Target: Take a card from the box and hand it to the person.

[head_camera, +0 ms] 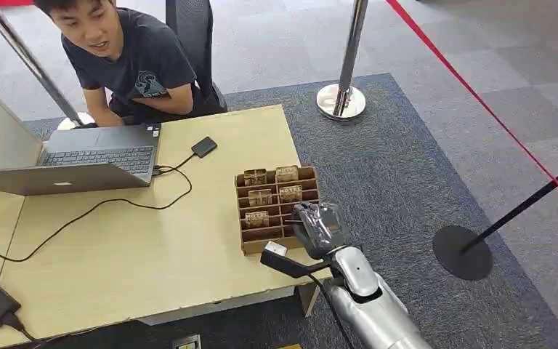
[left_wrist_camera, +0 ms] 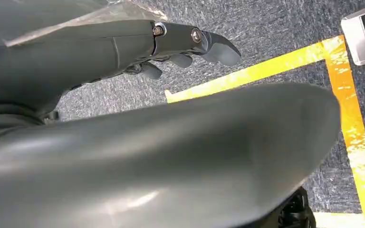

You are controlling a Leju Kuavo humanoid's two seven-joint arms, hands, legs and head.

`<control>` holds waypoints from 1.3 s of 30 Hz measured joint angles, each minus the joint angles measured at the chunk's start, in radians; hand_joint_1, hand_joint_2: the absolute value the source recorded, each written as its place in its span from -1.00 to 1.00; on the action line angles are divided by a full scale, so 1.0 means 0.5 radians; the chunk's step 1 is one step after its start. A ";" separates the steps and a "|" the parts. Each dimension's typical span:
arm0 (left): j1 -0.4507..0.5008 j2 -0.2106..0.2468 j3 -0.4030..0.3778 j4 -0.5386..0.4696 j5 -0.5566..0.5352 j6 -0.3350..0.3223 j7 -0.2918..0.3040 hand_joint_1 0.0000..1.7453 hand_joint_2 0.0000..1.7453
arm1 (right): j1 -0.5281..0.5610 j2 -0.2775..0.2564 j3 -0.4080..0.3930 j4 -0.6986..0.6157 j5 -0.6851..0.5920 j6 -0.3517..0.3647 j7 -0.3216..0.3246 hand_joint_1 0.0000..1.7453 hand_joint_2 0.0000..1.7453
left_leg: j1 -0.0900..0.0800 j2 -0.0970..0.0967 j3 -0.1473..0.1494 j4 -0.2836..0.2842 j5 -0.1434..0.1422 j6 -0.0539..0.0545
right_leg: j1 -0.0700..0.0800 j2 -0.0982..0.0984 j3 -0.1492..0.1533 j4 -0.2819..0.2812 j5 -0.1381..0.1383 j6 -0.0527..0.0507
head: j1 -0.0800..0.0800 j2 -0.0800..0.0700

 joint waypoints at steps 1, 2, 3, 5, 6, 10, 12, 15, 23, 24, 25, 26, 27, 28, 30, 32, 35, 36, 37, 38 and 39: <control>0.000 0.000 0.001 0.000 0.000 0.000 0.000 -1.00 -1.00 | 0.000 0.000 0.000 0.000 0.001 -0.002 -0.002 1.00 1.00 | 0.000 0.000 0.000 0.000 0.000 0.000 | 0.000 0.000 0.000 0.000 0.000 0.000 | 0.000 0.000; 0.000 0.000 0.002 0.000 0.000 0.000 0.000 -1.00 -1.00 | 0.000 -0.002 0.000 0.000 0.002 -0.003 -0.005 1.00 1.00 | 0.000 0.000 0.000 0.000 0.000 0.000 | 0.000 0.000 0.000 0.000 0.000 0.000 | -0.001 0.000; 0.000 0.000 0.004 0.000 0.000 0.000 0.000 -1.00 -1.00 | 0.000 -0.002 0.000 0.000 0.001 -0.004 -0.008 1.00 1.00 | 0.000 0.000 0.000 0.000 0.000 0.000 | 0.000 0.000 0.000 0.000 0.000 0.000 | 0.000 0.000; 0.000 -0.001 0.011 0.000 0.000 0.000 0.000 -1.00 -1.00 | -0.002 -0.005 0.000 0.000 -0.001 -0.005 -0.024 1.00 1.00 | 0.000 0.000 0.000 0.000 0.000 0.000 | 0.000 0.000 0.000 0.000 0.000 0.000 | 0.000 0.000; 0.000 -0.002 0.015 0.000 0.000 0.000 0.000 -1.00 -1.00 | -0.002 -0.008 0.000 -0.001 -0.001 -0.005 -0.028 1.00 1.00 | 0.000 0.000 0.000 0.000 0.000 0.000 | 0.000 0.000 0.000 0.000 0.000 0.000 | -0.001 0.000; 0.000 -0.003 0.028 0.000 0.000 0.000 0.000 -1.00 -1.00 | -0.006 -0.015 0.001 -0.019 -0.008 -0.003 -0.043 1.00 1.00 | 0.000 0.000 -0.001 0.000 0.000 0.000 | 0.000 0.000 0.000 0.000 0.000 0.000 | -0.001 0.000; 0.000 -0.005 0.035 0.000 0.001 -0.002 -0.002 -1.00 -1.00 | -0.007 -0.018 0.001 -0.038 -0.009 -0.002 -0.043 1.00 1.00 | 0.000 0.000 -0.001 0.000 0.000 0.000 | 0.000 0.000 0.000 0.000 0.000 0.000 | -0.001 0.000; 0.000 -0.007 0.046 0.000 0.001 -0.003 -0.003 -1.00 -1.00 | -0.009 -0.022 0.001 -0.083 -0.002 -0.003 -0.043 1.00 1.00 | 0.000 0.000 -0.001 0.000 0.000 0.000 | 0.000 0.000 0.000 0.000 0.000 0.000 | -0.001 0.000; 0.000 -0.011 0.053 0.000 0.000 -0.007 -0.021 -1.00 -1.00 | -0.012 -0.079 0.001 -0.276 0.018 0.001 -0.042 1.00 1.00 | 0.000 0.000 -0.001 0.000 0.000 0.000 | 0.000 0.000 0.000 0.000 0.000 0.000 | 0.000 0.000; 0.000 -0.011 0.056 0.000 0.000 -0.006 -0.021 -1.00 -1.00 | -0.014 -0.088 0.001 -0.303 0.018 0.001 -0.042 1.00 1.00 | 0.000 0.000 -0.001 0.000 0.000 0.000 | 0.000 0.000 0.000 0.000 0.000 0.000 | -0.001 0.000; 0.000 -0.011 0.060 0.000 0.001 -0.007 -0.022 -1.00 -1.00 | -0.015 -0.097 0.002 -0.325 0.021 0.003 -0.042 1.00 1.00 | 0.000 0.000 -0.001 0.000 0.000 0.000 | 0.000 0.000 0.000 0.000 0.000 0.000 | -0.001 0.000; 0.000 -0.012 0.064 0.000 0.002 -0.007 -0.023 -1.00 -1.00 | -0.015 -0.104 0.002 -0.348 0.024 0.005 -0.043 1.00 1.00 | 0.000 0.000 -0.001 0.000 0.000 0.000 | 0.000 0.000 0.000 0.000 0.000 0.000 | -0.001 0.000; 0.000 -0.013 0.066 0.000 0.005 -0.006 -0.024 -1.00 -1.00 | -0.017 -0.111 0.002 -0.367 0.024 0.007 -0.043 1.00 1.00 | 0.000 0.000 -0.001 0.000 0.000 0.000 | 0.000 0.000 -0.001 0.000 0.000 0.000 | -0.001 0.000; 0.000 -0.015 0.071 0.000 0.008 -0.006 -0.024 -1.00 -1.00 | -0.022 -0.120 0.004 -0.387 0.024 0.011 -0.045 1.00 1.00 | 0.000 0.000 -0.001 0.000 0.000 0.000 | 0.000 0.000 0.000 0.000 0.000 0.000 | -0.001 0.000; -0.001 -0.019 0.086 0.000 0.015 -0.005 -0.026 -1.00 -1.00 | -0.040 -0.134 0.005 -0.421 0.021 0.016 -0.059 1.00 1.00 | 0.000 0.000 -0.001 0.000 0.000 0.000 | 0.000 0.000 -0.001 0.000 0.000 0.000 | -0.001 0.000; -0.001 -0.022 0.096 0.000 0.019 -0.004 -0.031 -1.00 -1.00 | -0.054 -0.144 0.007 -0.460 0.012 0.019 -0.071 1.00 1.00 | 0.000 0.000 -0.001 0.000 0.000 0.000 | 0.000 0.000 -0.001 0.000 0.000 0.000 | 0.000 0.000; -0.001 -0.027 0.105 0.000 0.021 -0.001 -0.032 -1.00 -1.00 | -0.064 -0.163 0.018 -0.531 0.010 0.019 -0.079 1.00 1.00 | 0.000 0.000 -0.001 0.000 0.000 0.000 | 0.000 0.000 -0.001 0.000 0.000 0.000 | 0.000 0.000; -0.001 -0.028 0.110 0.000 0.024 0.002 -0.032 -1.00 -1.00 | -0.066 -0.168 0.024 -0.561 0.006 0.019 -0.083 1.00 1.00 | 0.000 0.000 -0.001 0.000 0.000 0.000 | 0.000 0.000 -0.001 0.000 0.000 0.000 | 0.000 0.000; -0.001 -0.030 0.115 0.000 0.025 0.002 -0.032 -1.00 -1.00 | -0.069 -0.172 0.029 -0.589 0.003 0.019 -0.086 1.00 1.00 | 0.000 0.000 -0.002 0.000 0.000 0.000 | 0.000 0.000 -0.001 0.000 0.000 0.000 | 0.000 0.000; -0.001 -0.031 0.118 0.000 0.027 0.004 -0.033 -1.00 -1.00 | -0.074 -0.175 0.039 -0.611 -0.002 0.018 -0.089 1.00 1.00 | 0.000 0.000 -0.002 0.000 0.000 0.000 | 0.000 0.000 -0.001 0.000 0.000 0.000 | -0.001 0.000; -0.001 -0.031 0.121 0.000 0.028 0.004 -0.034 -1.00 -1.00 | -0.081 -0.176 0.047 -0.636 -0.010 0.018 -0.091 1.00 1.00 | 0.000 0.000 -0.002 0.000 0.000 0.000 | 0.000 0.000 -0.001 0.000 0.000 0.000 | -0.001 0.000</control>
